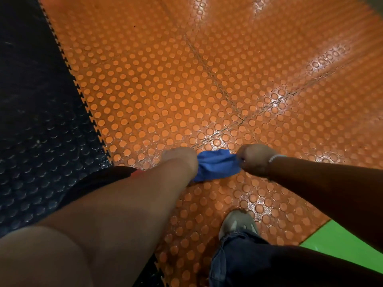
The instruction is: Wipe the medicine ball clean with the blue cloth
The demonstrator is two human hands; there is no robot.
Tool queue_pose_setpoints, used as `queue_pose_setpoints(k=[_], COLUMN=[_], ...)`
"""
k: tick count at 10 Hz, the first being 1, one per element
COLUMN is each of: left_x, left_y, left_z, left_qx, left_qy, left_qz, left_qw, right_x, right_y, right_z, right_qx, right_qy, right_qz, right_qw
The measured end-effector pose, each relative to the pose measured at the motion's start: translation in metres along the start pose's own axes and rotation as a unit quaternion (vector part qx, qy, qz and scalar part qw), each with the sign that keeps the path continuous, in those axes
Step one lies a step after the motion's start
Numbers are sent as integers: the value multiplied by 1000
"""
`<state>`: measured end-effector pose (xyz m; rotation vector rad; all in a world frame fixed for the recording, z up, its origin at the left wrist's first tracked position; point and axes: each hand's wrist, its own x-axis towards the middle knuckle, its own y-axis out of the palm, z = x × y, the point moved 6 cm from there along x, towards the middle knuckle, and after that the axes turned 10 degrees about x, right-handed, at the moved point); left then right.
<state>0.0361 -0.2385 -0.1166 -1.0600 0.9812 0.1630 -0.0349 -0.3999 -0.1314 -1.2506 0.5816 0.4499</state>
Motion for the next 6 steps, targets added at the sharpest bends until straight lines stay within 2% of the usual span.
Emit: queue_pose_setpoints(k=[2, 5, 6], left_x=[2, 4, 8], left_y=[-3, -5, -15], left_z=[13, 30, 56], left_qx=[10, 14, -15], left_qy=[-41, 12, 36], left_qz=[19, 3, -18], left_qw=[999, 1000, 999], right_x=[12, 13, 10], right_y=[-19, -21, -19], right_z=[7, 34, 40], right_qx=[166, 63, 34], right_qy=[28, -2, -17], right_qz=[-28, -39, -40], right_qw=[985, 997, 998])
